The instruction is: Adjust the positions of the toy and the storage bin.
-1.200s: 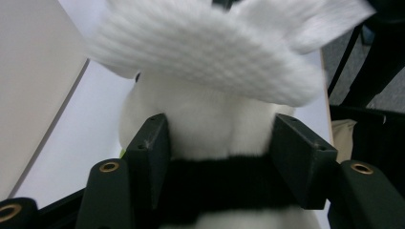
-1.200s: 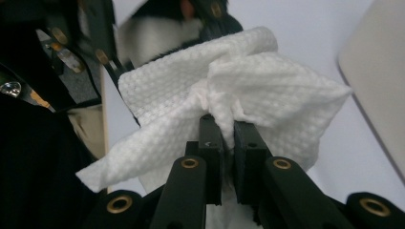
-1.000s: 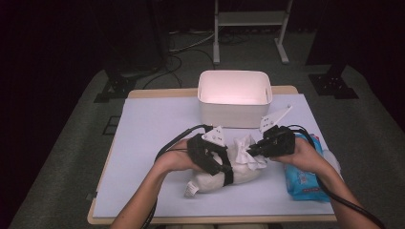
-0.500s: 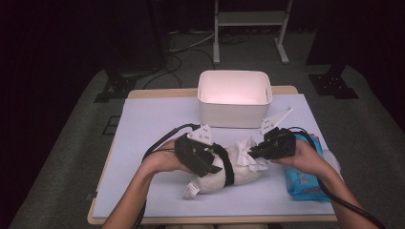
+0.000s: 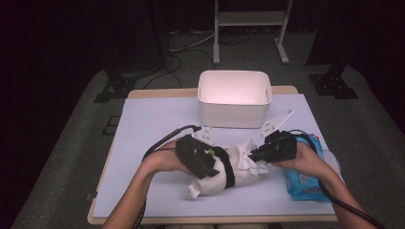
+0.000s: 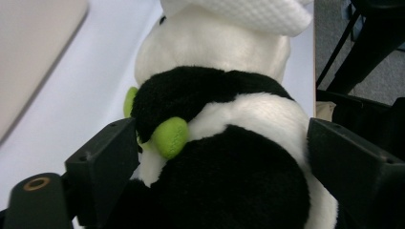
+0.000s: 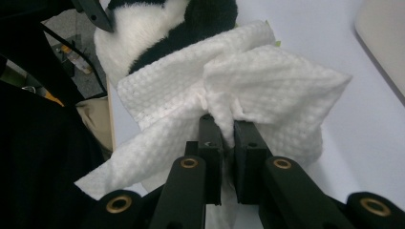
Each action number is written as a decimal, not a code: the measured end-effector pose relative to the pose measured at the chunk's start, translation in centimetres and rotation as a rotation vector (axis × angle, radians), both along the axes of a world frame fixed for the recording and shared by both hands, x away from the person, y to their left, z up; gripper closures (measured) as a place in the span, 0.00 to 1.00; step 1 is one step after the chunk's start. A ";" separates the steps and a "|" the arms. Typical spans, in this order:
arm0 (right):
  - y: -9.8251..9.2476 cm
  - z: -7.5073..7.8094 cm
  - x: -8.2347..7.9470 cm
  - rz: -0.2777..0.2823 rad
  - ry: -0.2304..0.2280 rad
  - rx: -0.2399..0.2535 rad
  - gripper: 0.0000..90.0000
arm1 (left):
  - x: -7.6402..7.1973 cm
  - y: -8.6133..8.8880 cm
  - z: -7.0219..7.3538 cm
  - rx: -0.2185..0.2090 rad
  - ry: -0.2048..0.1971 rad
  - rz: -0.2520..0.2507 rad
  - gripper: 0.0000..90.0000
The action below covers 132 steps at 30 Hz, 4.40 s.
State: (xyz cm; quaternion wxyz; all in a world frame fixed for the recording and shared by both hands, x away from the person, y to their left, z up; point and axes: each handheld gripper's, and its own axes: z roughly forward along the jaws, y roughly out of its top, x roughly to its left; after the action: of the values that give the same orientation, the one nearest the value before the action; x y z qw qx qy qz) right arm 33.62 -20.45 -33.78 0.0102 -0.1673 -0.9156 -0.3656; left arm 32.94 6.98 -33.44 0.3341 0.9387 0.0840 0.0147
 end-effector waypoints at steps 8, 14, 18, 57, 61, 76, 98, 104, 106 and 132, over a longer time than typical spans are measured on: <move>-0.2 -0.3 -0.3 0.005 0.017 0.016 0.92 | -0.7 0.3 0.0 0.039 0.010 0.010 0.12; -0.1 -0.2 -0.3 0.003 0.019 0.010 0.92 | -1.1 0.6 -0.3 0.023 -0.029 -0.027 0.26; -0.2 -0.2 -0.3 0.004 0.017 0.008 0.92 | -1.1 0.7 -0.2 0.019 -0.057 -0.026 0.42; 1.2 -0.1 0.2 0.031 0.028 -0.001 0.90 | 0.5 0.7 2.3 -0.058 -0.017 -0.039 0.45; 1.2 -0.2 -0.1 0.037 0.026 0.000 0.90 | 1.3 -0.3 2.1 -0.007 0.002 -0.016 0.48; 1.1 0.0 -0.7 0.058 0.016 0.000 0.89 | 1.5 -2.3 2.1 0.040 -0.035 -0.062 0.76; 2.1 0.2 -0.2 0.078 0.023 -0.028 0.89 | 1.3 -1.9 3.3 0.071 -0.118 -0.070 0.77; 2.5 0.7 0.2 0.061 -0.001 -0.011 0.89 | 0.6 -1.0 2.7 0.081 -0.077 -0.095 0.72; 2.9 0.3 0.3 0.071 0.010 -0.028 0.89 | 0.6 -0.6 2.5 0.074 -0.065 -0.097 0.71; 3.3 -0.2 -0.9 0.117 0.007 -0.032 0.90 | 1.7 0.2 2.8 0.037 -0.009 -0.045 0.64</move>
State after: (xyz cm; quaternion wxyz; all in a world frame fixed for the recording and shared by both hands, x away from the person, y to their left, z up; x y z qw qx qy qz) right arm 32.74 -17.14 -33.96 0.0323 -0.1151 -0.9294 -0.3492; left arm 34.64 7.23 -30.64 0.3171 0.9463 0.0613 0.0129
